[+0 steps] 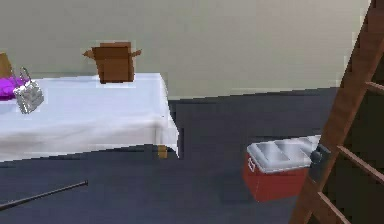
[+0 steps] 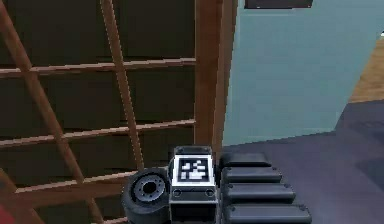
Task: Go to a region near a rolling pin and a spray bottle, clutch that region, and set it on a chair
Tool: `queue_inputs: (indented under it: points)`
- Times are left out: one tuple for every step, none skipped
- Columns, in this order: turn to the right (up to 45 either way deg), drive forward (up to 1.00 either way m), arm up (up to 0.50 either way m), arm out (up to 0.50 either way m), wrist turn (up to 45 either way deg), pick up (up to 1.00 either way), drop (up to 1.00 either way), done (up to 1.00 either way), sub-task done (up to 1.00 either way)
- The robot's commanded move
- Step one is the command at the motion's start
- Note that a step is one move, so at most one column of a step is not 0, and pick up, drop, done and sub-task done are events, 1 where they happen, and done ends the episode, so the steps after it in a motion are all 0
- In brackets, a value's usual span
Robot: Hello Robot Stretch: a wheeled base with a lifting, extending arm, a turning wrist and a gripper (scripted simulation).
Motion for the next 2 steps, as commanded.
queue_inputs:
  points:
    - [0.0,1.00,0.00,0.00,0.0,0.00,0.00,0.00,0.00]
    - [0.0,0.50,0.00,0.00,0.0,0.00,0.00,0.00,0.00]
